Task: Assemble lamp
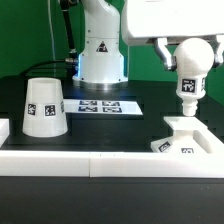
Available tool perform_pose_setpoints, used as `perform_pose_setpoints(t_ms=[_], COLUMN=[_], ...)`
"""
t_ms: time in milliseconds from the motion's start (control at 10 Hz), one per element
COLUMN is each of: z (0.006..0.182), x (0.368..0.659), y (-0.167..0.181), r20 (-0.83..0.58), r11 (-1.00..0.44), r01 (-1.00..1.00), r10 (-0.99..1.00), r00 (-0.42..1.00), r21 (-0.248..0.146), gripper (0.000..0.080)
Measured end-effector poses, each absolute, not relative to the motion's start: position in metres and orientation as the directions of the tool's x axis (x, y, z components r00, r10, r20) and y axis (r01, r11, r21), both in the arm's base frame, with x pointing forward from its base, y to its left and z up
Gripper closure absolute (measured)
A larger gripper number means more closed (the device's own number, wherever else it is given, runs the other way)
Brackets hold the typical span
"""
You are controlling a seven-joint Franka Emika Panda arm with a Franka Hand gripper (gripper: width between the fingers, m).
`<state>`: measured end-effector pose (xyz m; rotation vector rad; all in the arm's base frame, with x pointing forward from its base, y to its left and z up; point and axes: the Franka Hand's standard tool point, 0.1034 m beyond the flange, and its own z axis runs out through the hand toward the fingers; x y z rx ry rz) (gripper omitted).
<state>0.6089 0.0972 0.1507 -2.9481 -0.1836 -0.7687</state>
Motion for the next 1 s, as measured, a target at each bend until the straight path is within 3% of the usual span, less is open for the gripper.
perform_pose_setpoints(t_ms=[300, 1000], z=[0.141, 0.126], x=[0.606, 0.601], y=[0.094, 0.094], r20=[0.493, 0.478], r11=[-0.985, -0.985], r01=[0.172, 0.173], r10=[0.136, 0.14], r00=[0.859, 0.867], r21=[-0.027, -0.025], gripper=[0.0222, 0.0222])
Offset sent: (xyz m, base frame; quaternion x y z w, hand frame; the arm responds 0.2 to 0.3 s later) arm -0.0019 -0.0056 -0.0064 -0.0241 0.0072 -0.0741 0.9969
